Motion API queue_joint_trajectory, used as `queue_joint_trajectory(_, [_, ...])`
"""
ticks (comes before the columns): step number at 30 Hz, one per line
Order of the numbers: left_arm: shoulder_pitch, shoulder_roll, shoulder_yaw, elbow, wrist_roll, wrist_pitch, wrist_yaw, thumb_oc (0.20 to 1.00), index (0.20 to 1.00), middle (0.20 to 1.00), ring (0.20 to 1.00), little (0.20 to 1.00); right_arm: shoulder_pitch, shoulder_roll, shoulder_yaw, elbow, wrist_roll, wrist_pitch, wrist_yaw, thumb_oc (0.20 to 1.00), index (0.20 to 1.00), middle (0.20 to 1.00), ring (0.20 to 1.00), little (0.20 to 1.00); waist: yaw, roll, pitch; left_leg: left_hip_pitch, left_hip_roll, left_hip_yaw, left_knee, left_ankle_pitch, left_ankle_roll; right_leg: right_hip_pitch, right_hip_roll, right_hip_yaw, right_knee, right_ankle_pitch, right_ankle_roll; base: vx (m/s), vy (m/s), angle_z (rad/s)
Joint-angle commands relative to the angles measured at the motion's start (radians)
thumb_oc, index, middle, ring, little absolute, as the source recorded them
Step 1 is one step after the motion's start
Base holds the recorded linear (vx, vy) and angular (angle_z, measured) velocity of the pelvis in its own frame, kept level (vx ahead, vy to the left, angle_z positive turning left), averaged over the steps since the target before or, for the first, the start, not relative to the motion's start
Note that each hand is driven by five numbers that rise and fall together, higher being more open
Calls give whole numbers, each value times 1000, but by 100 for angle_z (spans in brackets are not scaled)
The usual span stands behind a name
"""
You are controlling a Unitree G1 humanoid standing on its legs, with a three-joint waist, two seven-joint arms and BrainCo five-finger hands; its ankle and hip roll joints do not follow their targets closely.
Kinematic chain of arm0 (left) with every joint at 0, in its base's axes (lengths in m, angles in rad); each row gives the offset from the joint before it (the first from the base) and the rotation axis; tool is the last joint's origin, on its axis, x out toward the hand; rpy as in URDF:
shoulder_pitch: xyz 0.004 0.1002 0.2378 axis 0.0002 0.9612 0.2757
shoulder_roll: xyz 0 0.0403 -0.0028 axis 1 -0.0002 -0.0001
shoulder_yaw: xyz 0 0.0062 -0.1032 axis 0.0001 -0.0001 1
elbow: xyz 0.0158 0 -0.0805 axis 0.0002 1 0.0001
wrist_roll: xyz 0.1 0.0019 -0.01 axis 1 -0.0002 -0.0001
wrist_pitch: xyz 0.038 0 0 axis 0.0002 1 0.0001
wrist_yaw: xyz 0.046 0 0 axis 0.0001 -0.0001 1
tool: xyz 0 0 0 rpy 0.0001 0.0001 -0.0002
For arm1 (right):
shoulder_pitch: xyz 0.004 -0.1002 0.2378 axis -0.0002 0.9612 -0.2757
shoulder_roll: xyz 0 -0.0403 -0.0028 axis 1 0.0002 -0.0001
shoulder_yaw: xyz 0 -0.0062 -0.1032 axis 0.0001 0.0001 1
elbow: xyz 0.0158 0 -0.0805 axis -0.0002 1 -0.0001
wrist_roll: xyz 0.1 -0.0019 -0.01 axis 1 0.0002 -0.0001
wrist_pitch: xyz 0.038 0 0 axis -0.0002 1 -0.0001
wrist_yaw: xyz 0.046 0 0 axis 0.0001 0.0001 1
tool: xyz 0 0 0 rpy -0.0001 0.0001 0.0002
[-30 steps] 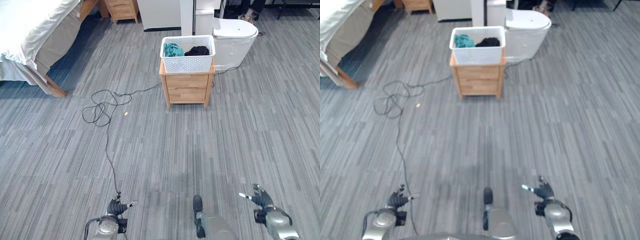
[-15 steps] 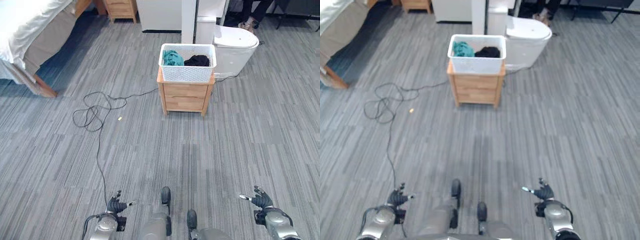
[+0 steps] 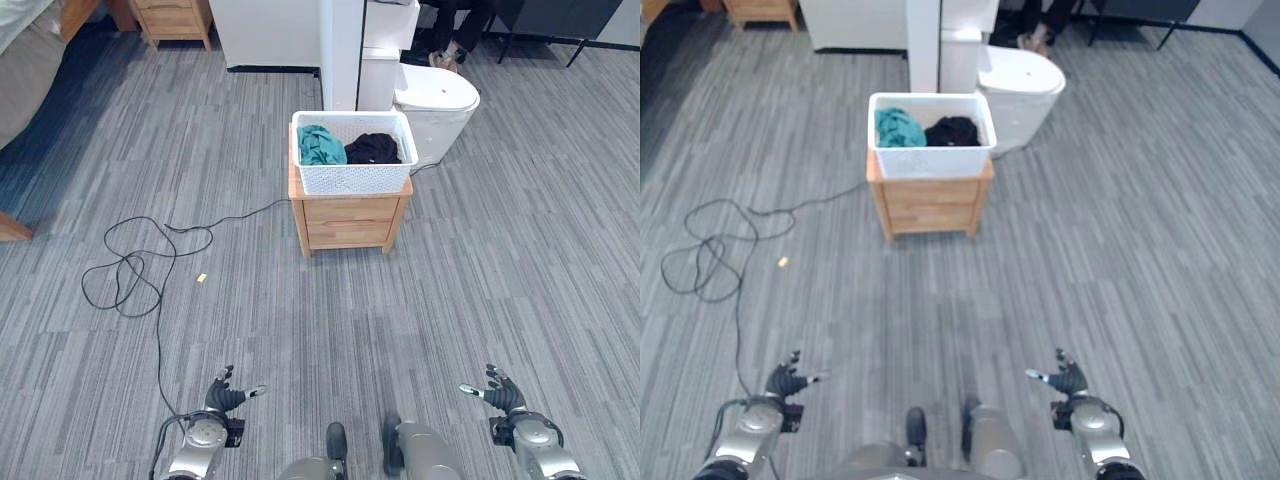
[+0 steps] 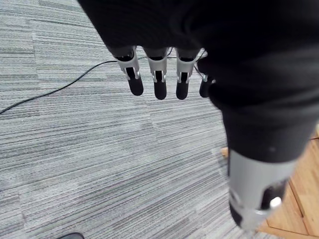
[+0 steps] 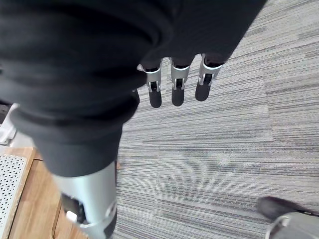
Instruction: Grab the laundry basket,head to the washer,open it,put in the laundry and shut it.
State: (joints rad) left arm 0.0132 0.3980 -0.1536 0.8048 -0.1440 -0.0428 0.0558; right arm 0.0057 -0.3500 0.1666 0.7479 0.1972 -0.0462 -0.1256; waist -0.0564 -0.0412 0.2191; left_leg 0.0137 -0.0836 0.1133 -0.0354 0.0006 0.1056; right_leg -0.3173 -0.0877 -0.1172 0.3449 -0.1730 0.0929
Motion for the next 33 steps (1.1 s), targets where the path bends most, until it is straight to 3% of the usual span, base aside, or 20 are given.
queue_joint_trajectory(1, [37, 28, 25, -23, 10, -23, 17, 1000, 1000, 1000, 1000, 1000, -31, -29, -10, -18, -10, -23, -4, 1000, 1000, 1000, 1000, 1000, -6, -11, 31, 6, 31, 19, 111, -149, -77, 81, -27, -62, -194, 181, 54, 317, -89, 26])
queue_joint_trajectory(3, [32, 22, 26, -16, 8, -26, 18, 1000, 1000, 1000, 1000, 1000, -24, -32, -8, -31, -11, -24, 1, 1000, 1000, 1000, 1000, 1000, -21, -19, 44, 45, 24, 4, 128, -186, -94, 40, -42, -89, -272, 220, 70, 469, -159, -3])
queue_joint_trajectory(7, [30, 17, 26, -19, 14, -31, 19, 1000, 1000, 1000, 1000, 1000, -17, -35, -8, -34, -10, -21, 3, 1000, 1000, 1000, 1000, 1000, -32, -20, 49, 74, 20, -21, 140, -220, -102, 17, -46, -58, -285, 252, 82, 242, -124, 34])
queue_joint_trajectory(10, [39, 10, 29, -13, 20, -30, 16, 1000, 1000, 1000, 1000, 1000, -9, -39, -7, -32, -12, -20, 7, 1000, 1000, 1000, 1000, 1000, -37, -19, 22, 121, 24, -40, 139, -251, -121, 42, -44, -47, -306, 273, 70, 333, -206, 37])
queue_joint_trajectory(13, [53, -5, 31, -24, 5, -31, 13, 1000, 1000, 1000, 1000, 1000, -14, -48, -2, -25, -14, -25, 9, 1000, 1000, 1000, 1000, 1000, -38, -5, -2, 95, 79, -31, 268, -168, -171, 94, -13, -37, -320, 271, 36, 305, -264, 33])
queue_joint_trajectory(15, [50, -16, 23, -24, -8, -32, 14, 1000, 1000, 1000, 1000, 1000, -25, -69, 1, -38, -5, -28, 4, 1000, 1000, 1000, 1000, 1000, -31, -4, -1, 28, 98, -24, 421, -93, -184, 142, 8, -37, -333, 244, 5, 220, -253, 13])
queue_joint_trajectory(16, [35, -24, 10, -17, -9, -28, 16, 1000, 1000, 1000, 1000, 1000, -30, -82, -4, -32, 0, -24, -2, 1000, 1000, 1000, 1000, 1000, -27, -11, 1, -38, 126, 9, 475, -81, -173, 179, 11, -41, -340, 210, -16, 227, -215, -30])
queue_joint_trajectory(20, [33, -33, 1, -11, -6, -28, 16, 1000, 1000, 1000, 1000, 1000, -32, -91, -7, -30, 13, -25, -7, 1000, 1000, 1000, 1000, 1000, -15, -17, 1, -105, 102, 34, 398, -136, -143, 218, 12, -31, -346, 180, -14, 176, -65, -27])
queue_joint_trajectory(26, [29, -38, -14, 0, 6, -23, 18, 1000, 1000, 1000, 1000, 1000, -14, -90, -12, 9, 8, -23, -23, 1000, 1000, 1000, 1000, 1000, 19, 9, 21, -197, 138, 53, 123, 55, -176, 331, 55, -16, -357, 113, -20, 232, 25, -29])
queue_joint_trajectory(31, [29, -37, -19, 12, 8, -20, 25, 1000, 1000, 1000, 1000, 1000, -5, -76, -10, 36, -5, -19, -29, 1000, 1000, 1000, 1000, 1000, 35, 9, 13, -222, 173, 27, 48, 108, -190, 393, 61, 15, -328, 54, -25, 258, 124, -24])
queue_joint_trajectory(33, [25, -33, -19, 16, 10, -18, 25, 1000, 1000, 1000, 1000, 1000, -3, -70, -16, 44, -5, -17, -29, 1000, 1000, 1000, 1000, 1000, 37, 7, 8, -220, 190, 47, 50, 113, -189, 409, 53, 19, -309, 36, -22, 283, 205, -12])
